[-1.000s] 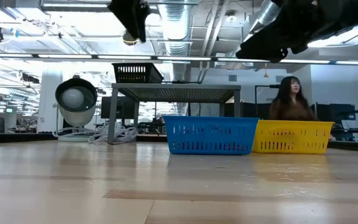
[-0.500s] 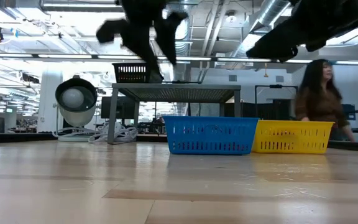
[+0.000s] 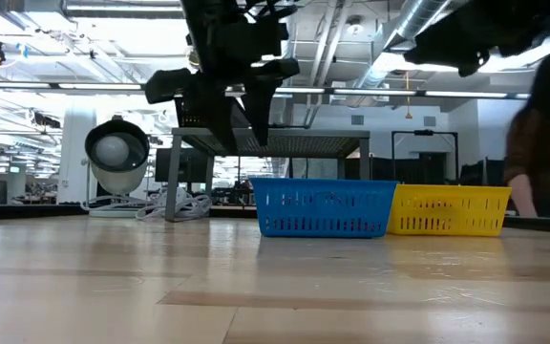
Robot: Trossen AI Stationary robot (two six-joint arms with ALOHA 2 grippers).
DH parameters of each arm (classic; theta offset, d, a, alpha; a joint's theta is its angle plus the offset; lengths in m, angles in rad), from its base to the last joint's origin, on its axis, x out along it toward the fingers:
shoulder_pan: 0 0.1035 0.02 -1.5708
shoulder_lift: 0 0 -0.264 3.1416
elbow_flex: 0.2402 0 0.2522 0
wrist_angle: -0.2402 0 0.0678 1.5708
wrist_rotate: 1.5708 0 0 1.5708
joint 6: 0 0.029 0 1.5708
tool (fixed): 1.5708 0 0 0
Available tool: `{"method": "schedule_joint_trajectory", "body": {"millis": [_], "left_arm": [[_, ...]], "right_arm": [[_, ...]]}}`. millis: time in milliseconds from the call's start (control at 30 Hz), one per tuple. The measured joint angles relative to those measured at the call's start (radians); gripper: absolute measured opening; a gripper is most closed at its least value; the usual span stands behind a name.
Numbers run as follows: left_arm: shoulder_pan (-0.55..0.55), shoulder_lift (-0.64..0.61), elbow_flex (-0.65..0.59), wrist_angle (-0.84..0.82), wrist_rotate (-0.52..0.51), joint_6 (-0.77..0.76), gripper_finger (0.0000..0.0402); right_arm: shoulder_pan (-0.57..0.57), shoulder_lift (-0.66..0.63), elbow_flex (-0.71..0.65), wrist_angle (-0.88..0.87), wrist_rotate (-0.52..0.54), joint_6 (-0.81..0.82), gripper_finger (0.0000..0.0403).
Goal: Pick & Place Office Desk Supplies
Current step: Put the blue bin on the shelf
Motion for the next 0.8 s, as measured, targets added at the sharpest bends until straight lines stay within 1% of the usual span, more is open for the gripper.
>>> {"method": "schedule_joint_trajectory", "body": {"millis": [167, 300, 467, 667, 800], "left_arm": [[-0.012, 0.014, -0.015, 0.062, 0.019, 0.057, 0.0196], [-0.013, 0.021, -0.063, 0.1, 0.019, 0.101, 0.0196], [-0.013, 0.021, -0.109, 0.146, 0.02, 0.105, 0.0191], [-0.012, 0.021, -0.151, 0.21, 0.08, 0.142, 0.0191], [-0.001, 0.021, -0.167, 0.254, 0.093, 0.158, 0.0187]], "right_arm": [[0.012, -0.057, -0.01, 0.004, 0.018, -0.004, 0.0188], [0.021, -0.081, -0.01, 0.003, 0.019, -0.014, 0.0188], [0.022, -0.083, -0.01, 0.003, 0.019, -0.016, 0.0188], [0.021, -0.083, -0.01, 0.011, 0.018, -0.016, 0.0188], [0.021, -0.083, -0.01, 0.015, 0.018, -0.015, 0.0188]]}}
